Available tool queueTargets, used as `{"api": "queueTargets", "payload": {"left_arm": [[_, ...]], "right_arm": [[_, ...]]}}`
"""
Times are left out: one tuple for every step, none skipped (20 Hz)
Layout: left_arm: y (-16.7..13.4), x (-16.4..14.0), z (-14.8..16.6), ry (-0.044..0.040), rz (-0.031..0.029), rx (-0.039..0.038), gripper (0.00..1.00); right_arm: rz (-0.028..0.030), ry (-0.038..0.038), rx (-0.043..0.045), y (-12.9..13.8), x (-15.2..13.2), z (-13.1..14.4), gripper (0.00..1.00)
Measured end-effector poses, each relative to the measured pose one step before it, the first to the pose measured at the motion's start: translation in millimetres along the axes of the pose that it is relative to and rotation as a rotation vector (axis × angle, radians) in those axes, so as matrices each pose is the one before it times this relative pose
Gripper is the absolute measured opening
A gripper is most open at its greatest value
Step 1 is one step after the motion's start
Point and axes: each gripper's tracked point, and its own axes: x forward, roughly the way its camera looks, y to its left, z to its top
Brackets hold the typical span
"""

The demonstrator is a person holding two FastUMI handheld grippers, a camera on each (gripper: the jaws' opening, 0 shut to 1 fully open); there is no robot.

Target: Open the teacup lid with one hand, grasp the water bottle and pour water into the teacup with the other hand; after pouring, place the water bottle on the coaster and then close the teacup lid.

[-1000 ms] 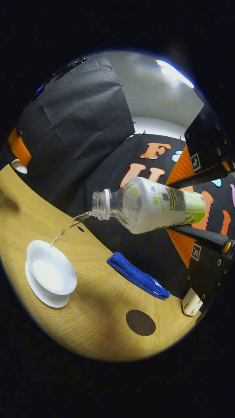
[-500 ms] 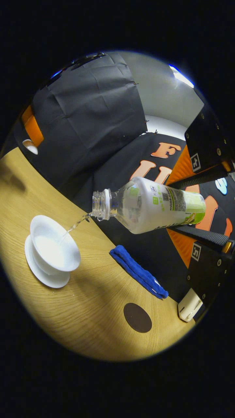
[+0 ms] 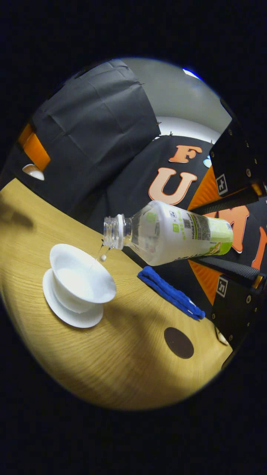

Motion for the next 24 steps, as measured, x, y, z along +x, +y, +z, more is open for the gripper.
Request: {"api": "queueTargets", "payload": {"left_arm": [[-0.90,-0.53,0.49,-0.00216,-0.00318,-0.00025,0.26],[-2.16,0.70,0.91,-0.00230,-0.00341,-0.00150,0.28],[-2.42,-0.31,-0.38,-0.00059,-0.00470,-0.00268,0.28],[-1.80,0.41,1.07,0.00072,-0.00612,-0.00243,0.28],[-2.55,1.27,0.67,0.00028,-0.00442,0.00008,0.28],[-2.45,-0.31,1.48,-0.00065,-0.00496,0.00111,0.28],[-3.39,-0.11,1.86,-0.00235,-0.00464,0.00087,0.28],[-3.30,0.04,2.72,-0.00326,-0.00675,0.00003,0.28],[-5.07,0.05,2.51,-0.00492,-0.00869,-0.00029,0.28],[-4.47,0.00,4.73,-0.00586,-0.00930,0.00072,0.28],[-5.46,1.62,3.59,-0.00597,-0.00889,0.00114,0.28],[-5.34,0.17,1.73,-0.00461,-0.00978,-0.00036,0.28],[-6.33,0.78,3.22,-0.00426,-0.01086,-0.00150,0.27],[-6.18,0.34,2.16,-0.00323,-0.01117,-0.00193,0.28],[-5.81,0.06,3.00,-0.00573,-0.01164,-0.00158,0.27],[-6.28,0.74,4.14,-0.00740,-0.01009,-0.00406,0.27],[-6.56,0.98,2.70,-0.00626,-0.01080,-0.00463,0.27],[-5.30,0.90,1.48,-0.00611,-0.01033,-0.00397,0.27],[-5.36,1.16,2.80,-0.00518,-0.00999,-0.00304,0.28],[-5.40,0.93,1.85,-0.00409,-0.00915,-0.00122,0.28],[-4.66,-0.30,2.44,-0.00301,-0.00741,-0.00050,0.28],[-4.50,0.15,2.72,-0.00421,-0.00617,-0.00083,0.28],[-4.20,1.97,2.18,-0.00425,-0.00666,-0.00120,0.28],[-4.94,0.64,1.27,-0.00237,-0.00605,-0.00042,0.25]], "right_arm": [[0.02134,-0.00291,0.04901,6.01,0.81,0.24,0.64],[0.02789,-0.00694,0.05816,5.74,-0.43,3.87,0.64],[0.03094,-0.00236,0.06993,6.25,1.73,3.85,0.65],[0.02920,-0.00418,0.07664,6.02,-2.64,3.25,0.65],[0.02298,-0.00312,0.08255,2.95,-0.85,0.64,0.64],[0.01933,-0.00350,0.08584,3.82,-1.79,-0.09,0.65],[0.01719,-0.00387,0.08695,1.22,-1.21,0.32,0.65],[0.01537,-0.00494,0.09742,3.76,-2.45,-2.58,0.65],[0.01353,-0.00033,0.09772,1.34,-1.95,-1.74,0.65],[0.00558,-0.00170,0.09043,-0.98,-4.15,-3.56,0.65],[0.00062,-0.00051,0.08053,-4.65,-4.36,-2.42,0.65],[-0.00195,-0.00229,0.07854,-3.69,-2.65,-1.20,0.65],[0.00038,-0.00059,0.07995,-4.38,-0.65,-1.97,0.65],[0.00614,-0.00352,0.08535,-8.96,1.04,-1.67,0.65],[0.00240,-0.00685,0.09511,-4.86,1.30,-2.00,0.65],[0.01319,-0.00261,0.10281,3.10,1.67,-3.05,0.65],[0.00372,-0.00014,0.07392,-0.66,3.81,-1.81,0.65],[0.00720,0.00698,0.06654,-1.46,4.76,-2.56,0.65],[-0.00539,0.00571,0.05326,-3.72,3.91,-2.55,0.65],[-0.01012,0.00526,0.04466,-6.22,3.68,-5.32,0.65],[-0.00972,0.00570,0.03883,-5.48,3.06,-3.84,0.65],[-0.00906,0.00123,0.03974,-2.27,0.61,1.06,0.65],[-0.00818,0.00310,0.04229,-2.75,0.68,-0.02,0.65],[-0.00470,0.00088,0.03828,-2.98,-0.23,0.35,0.65]]}}
